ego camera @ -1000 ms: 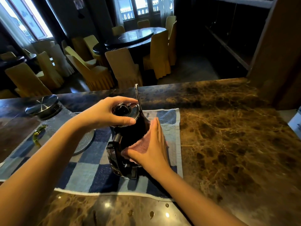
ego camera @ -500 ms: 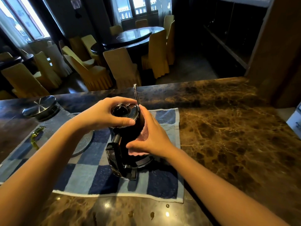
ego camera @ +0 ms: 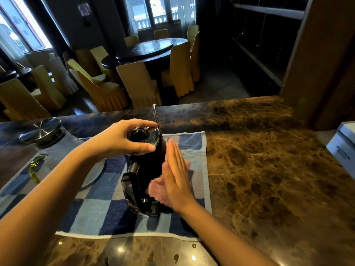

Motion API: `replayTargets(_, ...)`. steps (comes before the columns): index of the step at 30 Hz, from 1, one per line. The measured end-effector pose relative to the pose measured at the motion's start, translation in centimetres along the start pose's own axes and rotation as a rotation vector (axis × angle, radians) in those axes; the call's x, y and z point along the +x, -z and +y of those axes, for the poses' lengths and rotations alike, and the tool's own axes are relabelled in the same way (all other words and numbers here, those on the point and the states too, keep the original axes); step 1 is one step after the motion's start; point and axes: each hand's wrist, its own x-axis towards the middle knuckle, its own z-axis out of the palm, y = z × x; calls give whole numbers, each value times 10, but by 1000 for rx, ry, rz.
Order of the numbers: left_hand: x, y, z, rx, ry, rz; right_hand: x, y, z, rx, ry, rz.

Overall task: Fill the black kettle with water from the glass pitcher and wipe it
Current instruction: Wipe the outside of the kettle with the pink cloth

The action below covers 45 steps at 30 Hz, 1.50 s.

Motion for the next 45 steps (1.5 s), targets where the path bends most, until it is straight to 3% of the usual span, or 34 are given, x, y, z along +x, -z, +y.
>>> replayTargets(2,1,1,1,7,-8,-2,30,0,-13,-50,25,57)
replayTargets(7,-1,0,-2,-24,4,3,78,14,2,-5,-251,-36)
replayTargets(11,-1,-1,-3,-10,0,5,49,11,19,114,-453,118)
replayTargets(14,-1,-2,-2,-20,5,10,4,-14,5,-33,-187,302)
replayTargets(16,-1,-2,-1,-25,15,13,-7,-29,-14,-29,-11,309)
replayTargets(19,-1,-2,0,-37,13,6,33,-20,-22,56,-132,231)
replayTargets(21,-2,-1,0,-31,10,10,74,1,-19,58,-294,37)
replayTargets(24,-1,0,0,-34,17,9,103,13,-2,140,-253,-163)
replayTargets(31,1,2,-4,13,29,-4,56,8,30,268,-383,81)
replayTargets(34,1,1,-3,3,29,-8,30,0,25,218,-441,260)
replayTargets(37,0,-1,-3,1,23,1,-6,-19,15,269,-387,445)
replayTargets(41,0,-3,-5,4,26,15,-27,-33,12,402,-335,362)
replayTargets(45,0,-1,-8,-10,22,10,20,1,25,186,-283,200)
